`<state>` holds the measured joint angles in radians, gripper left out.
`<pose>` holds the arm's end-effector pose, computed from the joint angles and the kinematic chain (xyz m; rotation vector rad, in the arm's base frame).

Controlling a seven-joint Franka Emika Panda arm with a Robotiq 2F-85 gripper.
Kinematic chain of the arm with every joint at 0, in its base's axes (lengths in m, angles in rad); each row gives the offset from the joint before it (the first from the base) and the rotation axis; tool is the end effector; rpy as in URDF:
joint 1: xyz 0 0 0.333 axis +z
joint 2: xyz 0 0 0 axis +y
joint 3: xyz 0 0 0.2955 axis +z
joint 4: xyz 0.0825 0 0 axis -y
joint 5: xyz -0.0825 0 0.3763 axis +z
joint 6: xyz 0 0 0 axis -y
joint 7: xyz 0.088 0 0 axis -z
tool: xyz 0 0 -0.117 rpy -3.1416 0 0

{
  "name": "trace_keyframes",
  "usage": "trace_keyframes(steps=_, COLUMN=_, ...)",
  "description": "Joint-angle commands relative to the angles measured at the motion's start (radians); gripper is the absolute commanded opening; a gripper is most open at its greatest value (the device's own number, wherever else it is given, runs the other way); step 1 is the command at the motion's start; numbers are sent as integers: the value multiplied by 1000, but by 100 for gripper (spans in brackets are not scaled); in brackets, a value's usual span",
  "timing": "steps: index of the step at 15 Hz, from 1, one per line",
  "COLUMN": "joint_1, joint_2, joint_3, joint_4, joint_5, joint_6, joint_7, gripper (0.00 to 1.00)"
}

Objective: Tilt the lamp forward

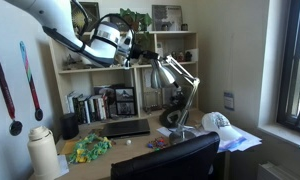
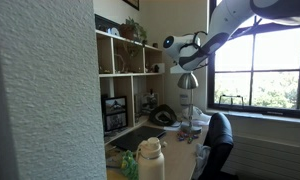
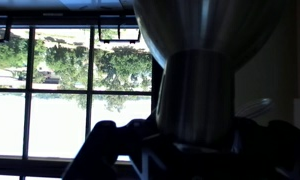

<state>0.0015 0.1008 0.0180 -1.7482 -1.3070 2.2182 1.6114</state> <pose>0.6294 -0.0270 0.5459 1.9986 -0.9943 1.3382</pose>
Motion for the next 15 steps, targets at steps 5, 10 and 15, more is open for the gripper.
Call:
trace_keyframes(steps=5, joint_1=12, joint_2=-20, joint_3=8, joint_4=0, joint_5=283, joint_6=107, joint_7=-175, gripper=22)
trace_keyframes(steps=10, joint_1=32, joint_2=-36, joint_3=17, joint_4=-18, joint_5=411, joint_6=151, joint_7=-293, gripper=22)
trace_keyframes(steps=15, joint_1=52, joint_2=-41, joint_3=27, joint_4=-23, joint_5=489, joint_6=143, joint_7=-373, gripper=22)
